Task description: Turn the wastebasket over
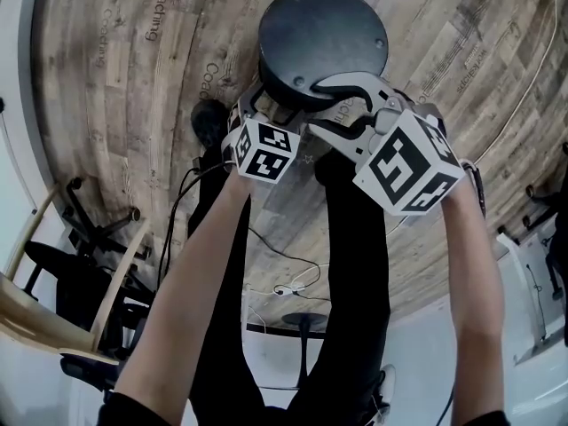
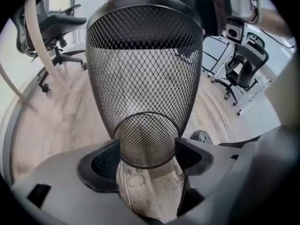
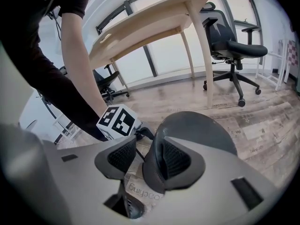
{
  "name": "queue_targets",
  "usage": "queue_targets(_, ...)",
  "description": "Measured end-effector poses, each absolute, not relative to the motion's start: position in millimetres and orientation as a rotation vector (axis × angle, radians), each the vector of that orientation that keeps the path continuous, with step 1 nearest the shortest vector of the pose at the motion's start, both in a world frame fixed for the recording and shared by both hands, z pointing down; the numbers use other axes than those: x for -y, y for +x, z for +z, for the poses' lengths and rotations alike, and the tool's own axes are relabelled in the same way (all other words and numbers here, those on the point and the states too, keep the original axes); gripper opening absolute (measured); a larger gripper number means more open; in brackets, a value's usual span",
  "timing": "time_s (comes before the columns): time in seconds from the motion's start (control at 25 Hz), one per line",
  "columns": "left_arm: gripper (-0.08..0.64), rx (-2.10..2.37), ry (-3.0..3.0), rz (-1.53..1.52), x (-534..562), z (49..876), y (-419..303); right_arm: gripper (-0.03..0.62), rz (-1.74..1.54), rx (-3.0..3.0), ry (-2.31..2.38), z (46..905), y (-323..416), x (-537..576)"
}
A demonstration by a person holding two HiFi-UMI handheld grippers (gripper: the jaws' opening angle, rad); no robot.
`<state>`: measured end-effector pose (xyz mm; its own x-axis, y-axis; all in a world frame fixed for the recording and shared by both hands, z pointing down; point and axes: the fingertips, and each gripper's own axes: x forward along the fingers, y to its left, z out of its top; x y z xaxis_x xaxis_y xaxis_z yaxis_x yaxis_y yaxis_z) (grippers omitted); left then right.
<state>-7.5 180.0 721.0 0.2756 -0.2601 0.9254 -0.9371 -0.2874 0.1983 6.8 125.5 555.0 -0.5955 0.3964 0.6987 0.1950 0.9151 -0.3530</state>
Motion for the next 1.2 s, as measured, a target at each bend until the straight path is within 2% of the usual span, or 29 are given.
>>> queue_targets(0.68,0.37,1.163,1.817,1.034,-150.7,706.9,-18.0,0.201,0.313,2.131,-0.378,589.1,31.4,-123.2)
queue_targets(1.2,0.368,1.08,1.931,1.114,-145.1,667.6,-12.8,0.201,0.301,2.093,-0.306,568.5,40.7,-114.0)
